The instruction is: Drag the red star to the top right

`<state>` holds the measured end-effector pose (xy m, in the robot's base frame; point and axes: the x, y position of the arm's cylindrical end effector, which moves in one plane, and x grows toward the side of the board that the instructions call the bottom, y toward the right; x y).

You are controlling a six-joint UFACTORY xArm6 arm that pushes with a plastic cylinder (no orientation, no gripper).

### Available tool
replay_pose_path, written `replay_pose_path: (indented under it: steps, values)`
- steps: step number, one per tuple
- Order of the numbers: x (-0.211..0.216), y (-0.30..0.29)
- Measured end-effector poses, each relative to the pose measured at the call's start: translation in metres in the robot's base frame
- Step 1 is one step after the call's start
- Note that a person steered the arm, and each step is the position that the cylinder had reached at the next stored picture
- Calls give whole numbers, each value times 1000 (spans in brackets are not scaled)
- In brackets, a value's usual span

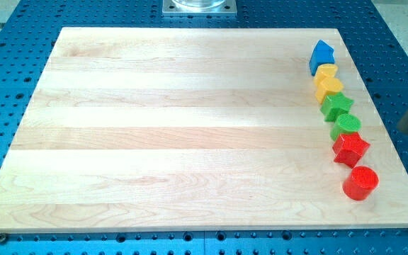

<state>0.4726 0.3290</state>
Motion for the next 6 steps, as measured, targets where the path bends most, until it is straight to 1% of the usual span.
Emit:
replay_pose_path:
  steps: [1,2,3,4,6]
  values:
    - [6,-48]
    - [5,-38]
    - [21,-50]
    - [49,-55]
    - [49,-127]
